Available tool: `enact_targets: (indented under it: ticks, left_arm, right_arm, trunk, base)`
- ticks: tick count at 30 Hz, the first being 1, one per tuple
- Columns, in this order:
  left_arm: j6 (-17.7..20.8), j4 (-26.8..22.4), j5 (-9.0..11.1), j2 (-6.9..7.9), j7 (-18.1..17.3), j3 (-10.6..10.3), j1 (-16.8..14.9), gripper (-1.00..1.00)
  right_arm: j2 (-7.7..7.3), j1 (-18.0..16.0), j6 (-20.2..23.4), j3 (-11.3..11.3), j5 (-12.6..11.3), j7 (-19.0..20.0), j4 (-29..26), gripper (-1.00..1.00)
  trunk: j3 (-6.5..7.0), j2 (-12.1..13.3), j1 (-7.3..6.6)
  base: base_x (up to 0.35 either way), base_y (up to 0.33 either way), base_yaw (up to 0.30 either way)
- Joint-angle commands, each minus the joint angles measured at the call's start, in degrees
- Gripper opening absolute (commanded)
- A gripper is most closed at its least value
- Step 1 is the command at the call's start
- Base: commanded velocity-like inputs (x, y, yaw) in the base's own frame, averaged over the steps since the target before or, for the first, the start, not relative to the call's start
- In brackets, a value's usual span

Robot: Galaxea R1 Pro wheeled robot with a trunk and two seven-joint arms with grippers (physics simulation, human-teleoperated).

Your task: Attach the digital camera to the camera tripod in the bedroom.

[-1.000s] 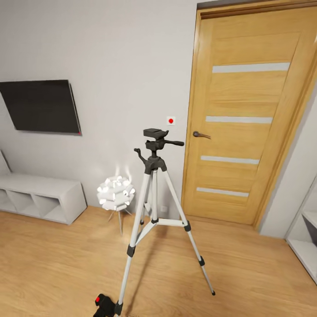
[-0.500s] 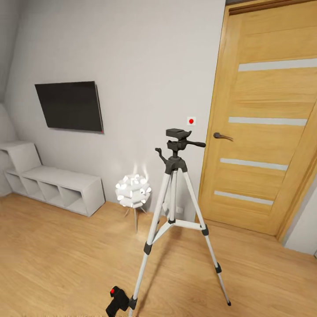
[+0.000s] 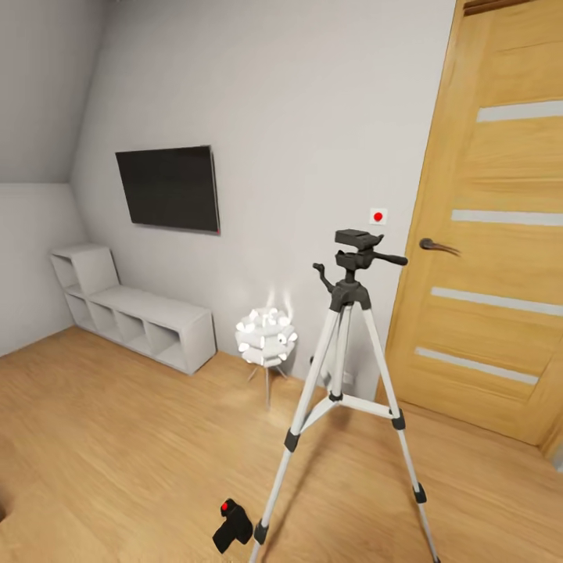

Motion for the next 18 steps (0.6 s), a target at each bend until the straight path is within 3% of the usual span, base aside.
enact_targets:
  ticks: [1, 12, 18]
  left_arm:
    - [-0.08, -0.09, -0.18, -0.04, 0.21, 0.24, 0.01, 1.0]
    - [-0.08, -0.13, -0.22, -0.1, 0.21, 0.16, 0.01, 1.0]
    - [0.07, -0.08, -0.35, -0.18, 0.21, 0.06, 0.01, 1.0]
  right_arm:
    - [-0.01, 0.01, -0.02, 0.0, 0.55, -0.04, -0.03, 1.0]
    - [-0.14, 0.01, -0.01, -0.06, 0.49, -0.04, -0.03, 1.0]
    - [-0.11, 0.01, 0.01, -0.08, 0.49, -0.04, -0.03, 1.0]
  trunk:
    - [-0.04, -0.02, 0.0]
    - [-0.04, -0.02, 0.0]
    - [-0.04, -0.02, 0.0]
  base:
    - [0.0, 0.0, 0.269]
    - [0.009, 0.0, 0.265]
    - [0.165, -0.102, 0.152]
